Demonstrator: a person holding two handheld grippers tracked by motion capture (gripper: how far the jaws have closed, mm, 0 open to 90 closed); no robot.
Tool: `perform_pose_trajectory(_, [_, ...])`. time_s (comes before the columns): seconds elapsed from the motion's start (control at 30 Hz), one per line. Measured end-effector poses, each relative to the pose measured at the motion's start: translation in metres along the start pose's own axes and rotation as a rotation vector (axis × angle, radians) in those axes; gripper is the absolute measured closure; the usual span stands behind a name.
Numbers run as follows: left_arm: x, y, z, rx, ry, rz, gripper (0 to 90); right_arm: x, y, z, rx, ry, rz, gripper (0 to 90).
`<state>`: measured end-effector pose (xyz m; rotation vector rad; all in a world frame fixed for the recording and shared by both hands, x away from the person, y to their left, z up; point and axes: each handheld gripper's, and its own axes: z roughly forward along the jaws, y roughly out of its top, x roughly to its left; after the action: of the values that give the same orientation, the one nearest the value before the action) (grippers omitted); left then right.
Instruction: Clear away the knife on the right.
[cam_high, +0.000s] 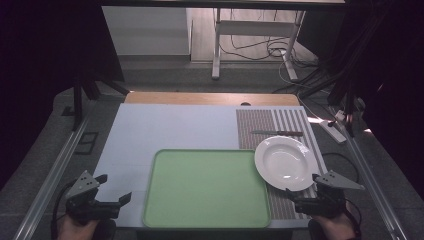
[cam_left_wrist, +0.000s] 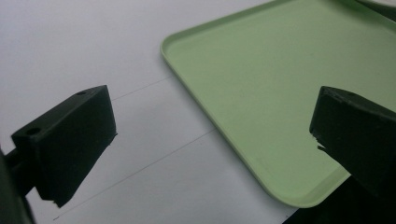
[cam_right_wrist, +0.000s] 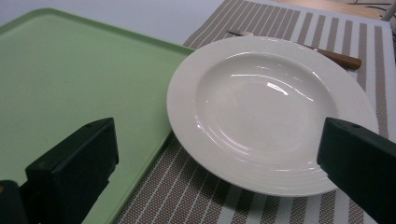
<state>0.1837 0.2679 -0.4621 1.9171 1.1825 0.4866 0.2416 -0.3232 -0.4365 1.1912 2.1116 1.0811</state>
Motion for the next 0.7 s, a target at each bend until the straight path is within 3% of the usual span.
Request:
perform_pose_trajectory(0.07, [0.0008,0.0002,-0.0009,-0.010,-0.018,-0.020,0.0,0.0003,0.0002,0.0008,0.007,0.005,-0.007,0.0])
perform_pose_trajectory(0.37, [0.0021,-0.0007,-0.0006,0.000,-0.028,-0.035,0.1,0.0016,0.0012,0.0031,0.022,0.042,-0.032,0.0])
perform_pose_trajectory(0.7, [0.0016,-0.0015,-0.0011,-0.003,-0.030,-0.033,0.7,0.0018,0.0023,0.0064,0.047,0.061,-0.042,0.0])
